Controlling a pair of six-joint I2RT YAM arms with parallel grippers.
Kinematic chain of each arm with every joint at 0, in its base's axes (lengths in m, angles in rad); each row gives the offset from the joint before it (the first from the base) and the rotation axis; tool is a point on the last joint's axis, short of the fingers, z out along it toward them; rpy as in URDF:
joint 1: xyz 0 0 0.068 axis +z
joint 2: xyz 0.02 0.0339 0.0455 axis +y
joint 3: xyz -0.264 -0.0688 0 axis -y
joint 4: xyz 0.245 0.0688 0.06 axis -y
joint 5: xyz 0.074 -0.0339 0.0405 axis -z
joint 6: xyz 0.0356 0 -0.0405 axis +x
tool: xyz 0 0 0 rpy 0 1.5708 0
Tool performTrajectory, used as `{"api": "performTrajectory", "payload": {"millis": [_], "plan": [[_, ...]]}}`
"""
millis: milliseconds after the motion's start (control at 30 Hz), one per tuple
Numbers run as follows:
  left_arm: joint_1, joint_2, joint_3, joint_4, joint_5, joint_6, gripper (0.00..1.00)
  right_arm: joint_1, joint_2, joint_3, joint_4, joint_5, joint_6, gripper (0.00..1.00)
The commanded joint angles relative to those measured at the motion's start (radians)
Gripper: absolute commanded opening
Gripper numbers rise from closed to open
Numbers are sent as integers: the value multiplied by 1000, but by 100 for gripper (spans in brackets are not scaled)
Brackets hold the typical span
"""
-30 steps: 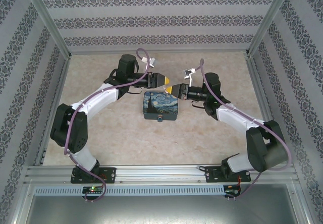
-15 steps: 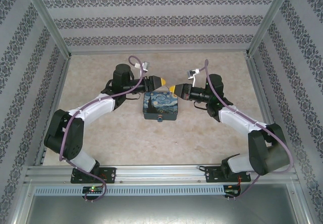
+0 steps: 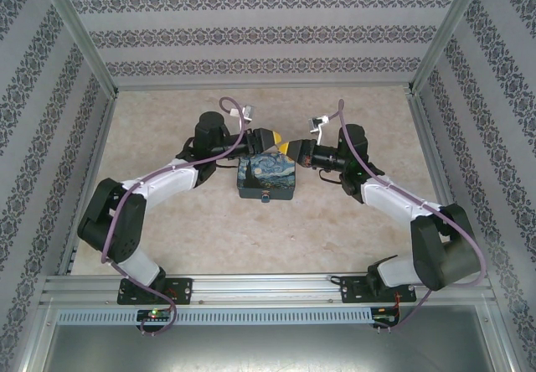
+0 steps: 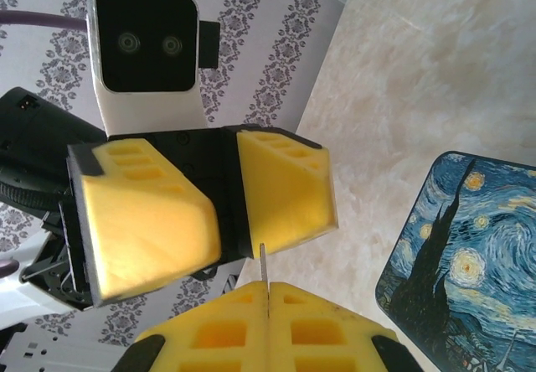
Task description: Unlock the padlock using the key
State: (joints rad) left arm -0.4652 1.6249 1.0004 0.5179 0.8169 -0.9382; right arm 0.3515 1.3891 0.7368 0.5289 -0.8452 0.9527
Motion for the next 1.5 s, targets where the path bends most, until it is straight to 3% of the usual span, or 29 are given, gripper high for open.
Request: {"api": "performTrajectory", "payload": {"millis": [0,367,667,700,800,900,1067,1467], "plan": [[-15,15,9,62,-12,-8,39,14,8,7,40,14,12,0],[-26,21,12,61,-23,-8,12,14,11,8,39,17,14,0],[-44,28,12,83,-31,-18,0,14,5,11,54,22,28,0],[-47,29,11,92,-37,-24,0,12,-3,10,55,26,29,4],[-49,26,8,121,-53,-45,0,1,-36,-3,49,51,35,42],[-49,21,7,144,-64,-63,0,-15,-67,-18,47,71,43,54],[-49,18,1,197,-89,-104,0,-25,-102,-40,58,108,53,55],[-61,26,-21,303,-149,-181,0,2,-94,-45,122,159,96,47]]}}
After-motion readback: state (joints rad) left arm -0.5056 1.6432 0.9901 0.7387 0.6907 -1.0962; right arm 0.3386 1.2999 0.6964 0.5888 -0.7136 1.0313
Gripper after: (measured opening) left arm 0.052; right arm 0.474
